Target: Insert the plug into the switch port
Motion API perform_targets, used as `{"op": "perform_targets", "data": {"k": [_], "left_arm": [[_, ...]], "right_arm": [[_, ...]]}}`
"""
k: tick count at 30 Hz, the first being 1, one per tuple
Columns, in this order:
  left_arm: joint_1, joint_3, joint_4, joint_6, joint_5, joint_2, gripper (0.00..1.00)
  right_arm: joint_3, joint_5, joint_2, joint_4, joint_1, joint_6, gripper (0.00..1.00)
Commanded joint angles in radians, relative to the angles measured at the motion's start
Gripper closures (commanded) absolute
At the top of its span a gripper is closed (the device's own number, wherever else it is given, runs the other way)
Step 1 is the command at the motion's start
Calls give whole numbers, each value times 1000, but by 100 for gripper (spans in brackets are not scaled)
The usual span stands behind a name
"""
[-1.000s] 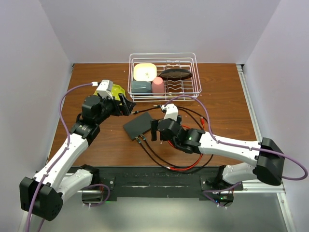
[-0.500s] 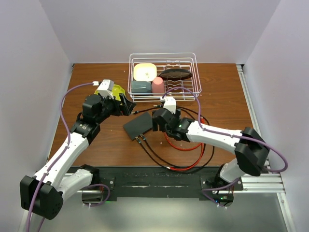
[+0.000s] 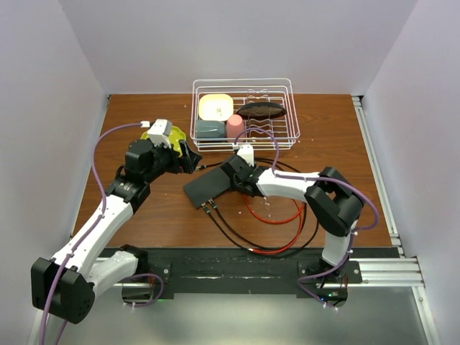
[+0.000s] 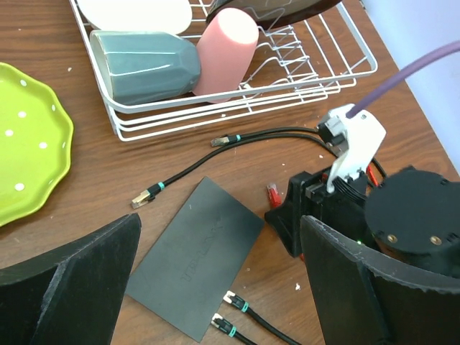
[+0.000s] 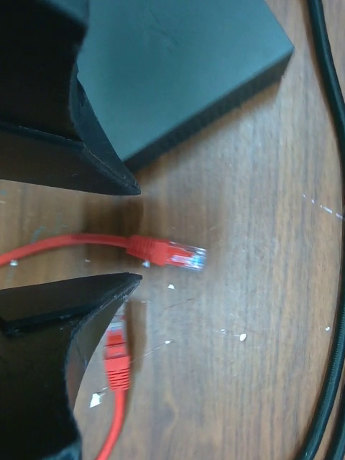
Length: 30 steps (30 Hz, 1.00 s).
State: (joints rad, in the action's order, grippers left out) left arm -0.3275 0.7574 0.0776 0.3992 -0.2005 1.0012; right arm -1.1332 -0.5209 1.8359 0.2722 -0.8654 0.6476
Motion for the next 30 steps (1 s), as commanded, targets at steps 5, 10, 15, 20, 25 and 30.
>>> {"op": "perform_targets", "data": {"k": [5, 10, 15, 20, 25, 30], "left_arm": [[5, 48, 2, -48, 7, 22, 3], [4, 49, 18, -62, 33, 16, 3], [4, 42, -2, -50, 35, 13, 3], [4, 31, -42, -22, 1, 30, 3], [5, 16, -102, 4, -45, 36, 4], [4, -6, -145, 15, -74, 16, 4]], "right_arm": [[-43, 30, 52, -45, 39, 21, 61], [-16, 85, 68, -80, 46, 32, 85], [68, 131, 36, -146, 46, 37, 100], [128, 156, -55, -186, 46, 8, 100], [170, 182, -164, -203, 46, -26, 100], [196, 225, -285, -223, 25, -68, 100]]}}
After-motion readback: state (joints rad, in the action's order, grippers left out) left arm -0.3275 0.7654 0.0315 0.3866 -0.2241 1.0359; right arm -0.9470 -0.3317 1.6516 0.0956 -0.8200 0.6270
